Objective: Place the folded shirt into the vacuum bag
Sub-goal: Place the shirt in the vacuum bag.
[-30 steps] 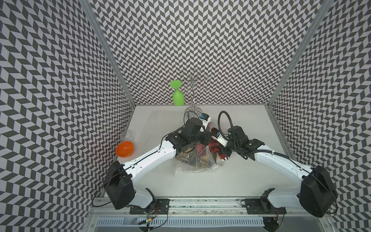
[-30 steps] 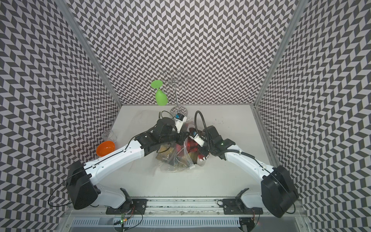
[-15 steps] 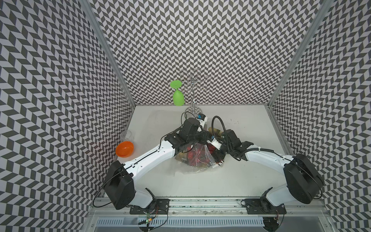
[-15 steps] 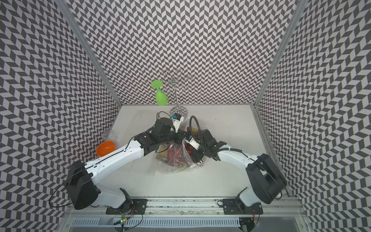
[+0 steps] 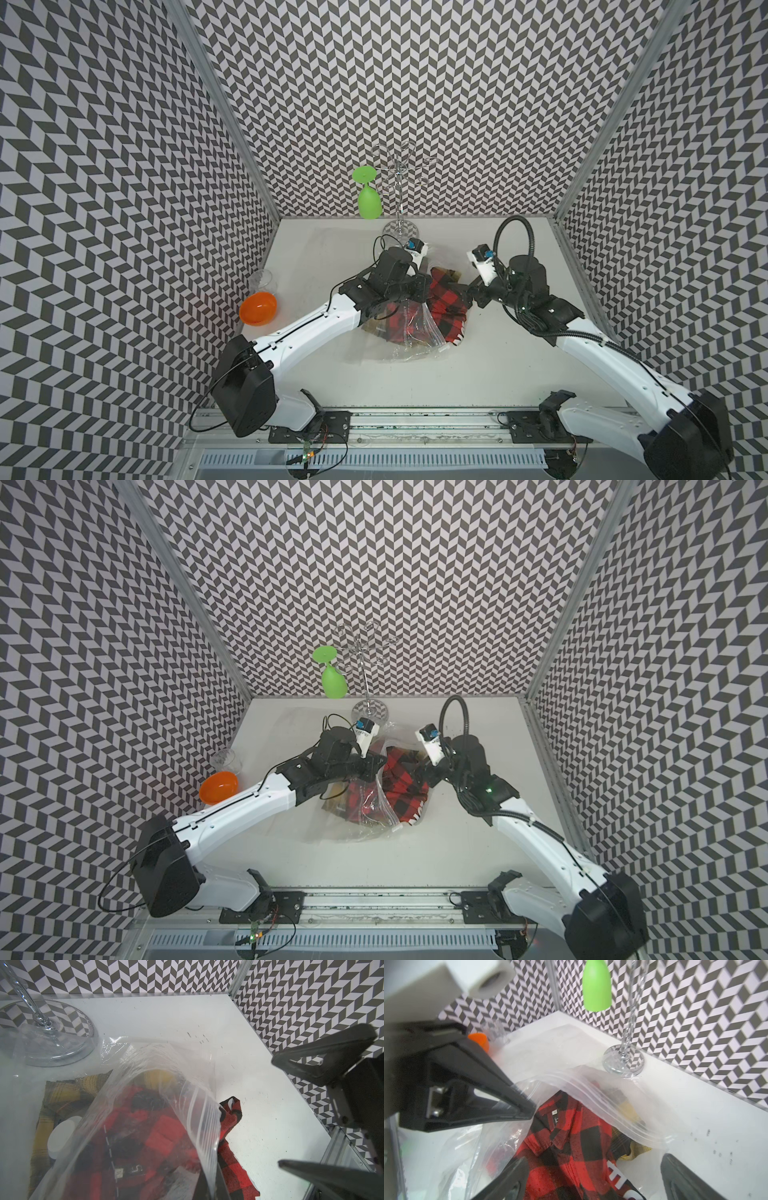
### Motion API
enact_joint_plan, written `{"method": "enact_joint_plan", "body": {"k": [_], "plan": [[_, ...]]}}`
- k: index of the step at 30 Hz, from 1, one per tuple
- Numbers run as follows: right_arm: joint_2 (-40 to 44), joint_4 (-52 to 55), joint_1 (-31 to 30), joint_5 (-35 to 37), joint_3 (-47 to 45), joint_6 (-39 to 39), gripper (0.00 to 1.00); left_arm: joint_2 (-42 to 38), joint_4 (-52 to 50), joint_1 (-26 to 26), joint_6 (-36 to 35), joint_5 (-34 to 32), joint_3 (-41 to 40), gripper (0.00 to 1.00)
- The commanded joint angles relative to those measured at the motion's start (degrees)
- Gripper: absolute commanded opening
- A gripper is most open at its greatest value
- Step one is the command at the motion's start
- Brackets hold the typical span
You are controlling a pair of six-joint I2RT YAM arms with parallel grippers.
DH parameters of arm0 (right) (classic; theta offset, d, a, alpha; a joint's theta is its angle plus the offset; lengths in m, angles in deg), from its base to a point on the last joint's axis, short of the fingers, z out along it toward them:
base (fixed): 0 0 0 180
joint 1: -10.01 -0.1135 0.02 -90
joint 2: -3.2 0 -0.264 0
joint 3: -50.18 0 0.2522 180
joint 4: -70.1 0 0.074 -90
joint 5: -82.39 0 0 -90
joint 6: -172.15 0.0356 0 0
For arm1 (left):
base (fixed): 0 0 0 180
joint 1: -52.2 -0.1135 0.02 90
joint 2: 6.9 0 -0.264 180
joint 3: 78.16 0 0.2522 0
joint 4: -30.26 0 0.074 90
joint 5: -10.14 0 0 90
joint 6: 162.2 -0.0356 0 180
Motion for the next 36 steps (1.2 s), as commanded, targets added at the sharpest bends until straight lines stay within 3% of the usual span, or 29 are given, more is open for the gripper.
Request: {"method": "enact_joint_plan", "body": {"k": [1,4,7,12,14,18,21,28,36], "plan": [[0.2,-0.1,3.7,2.4,-0.6,11.6,0.95,-0.6,0.0,0.0,0.0,0.5,0.6,0.00],[0.0,8.7,10.2,-1.5,0.0,19.8,0.75,-0.6,-0.1,0.1,-0.1,-0.5,0.8,0.01],[2.0,8.4,11.4,-3.9,-5.9,23.2,0.67,1.2,-0.4,0.3,-0.5,-1.3,3.0,0.02],[3.2,-12.5,11.7,-4.6,-17.4,34.1,0.67,4.1,-2.3,1.6,-1.9,-2.3,7.4,0.02],[-1.0,-18.5,11.7,-5.1,-18.1,35.7,0.67,5.0,-2.9,2.4,-2.1,-2.6,8.4,0.03],[-12.9,-23.8,11.3,-12.4,-15.7,36.5,0.63,6.7,-3.7,4.5,-2.3,-3.8,9.4,0.04],[-16.4,-31.0,10.1,-14.2,-15.8,40.2,0.58,8.1,-4.3,5.2,-2.1,-3.8,10.1,0.05],[-8.5,-23.0,12.7,-8.8,-15.9,37.8,0.62,8.6,-5.7,5.3,-3.4,-6.5,11.5,0.06],[-2.3,-20.8,12.4,-16.6,-22.5,33.4,0.70,9.2,-5.9,5.2,-3.5,-6.5,12.3,0.06]]}}
